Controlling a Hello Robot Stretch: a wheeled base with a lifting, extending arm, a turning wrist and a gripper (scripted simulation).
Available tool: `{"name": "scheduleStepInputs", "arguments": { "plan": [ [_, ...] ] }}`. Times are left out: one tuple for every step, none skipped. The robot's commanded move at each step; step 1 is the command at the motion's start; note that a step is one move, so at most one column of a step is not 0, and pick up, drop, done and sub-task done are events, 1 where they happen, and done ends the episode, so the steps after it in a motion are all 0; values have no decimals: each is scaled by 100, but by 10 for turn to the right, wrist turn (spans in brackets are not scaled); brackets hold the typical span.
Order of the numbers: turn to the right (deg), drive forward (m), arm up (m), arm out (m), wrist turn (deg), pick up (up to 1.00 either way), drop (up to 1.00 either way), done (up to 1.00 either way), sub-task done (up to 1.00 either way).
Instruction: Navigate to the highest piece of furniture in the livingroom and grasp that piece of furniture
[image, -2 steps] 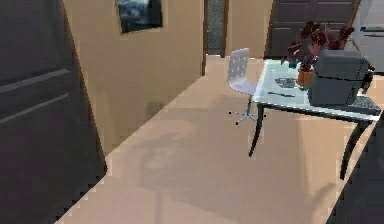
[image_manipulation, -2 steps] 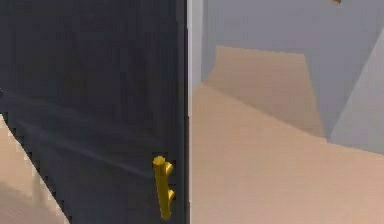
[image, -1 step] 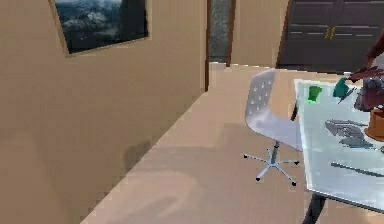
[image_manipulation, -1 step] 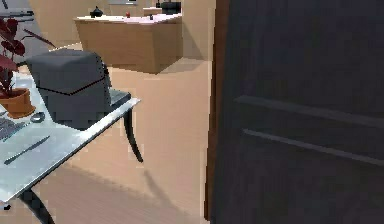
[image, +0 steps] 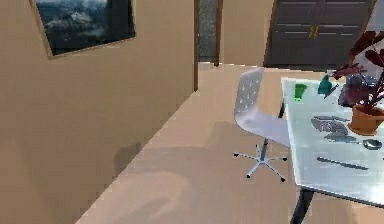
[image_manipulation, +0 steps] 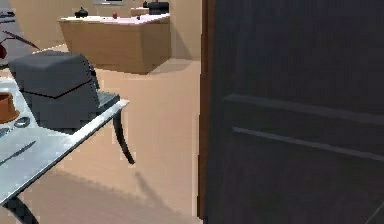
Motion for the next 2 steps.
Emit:
{"name": "scheduleStepInputs", "arguments": {
  "plan": [
    [0, 100, 0, 0, 0, 0, 0, 0, 0],
    [0, 35, 0, 0, 0, 0, 0, 0, 0]
  ]
}}
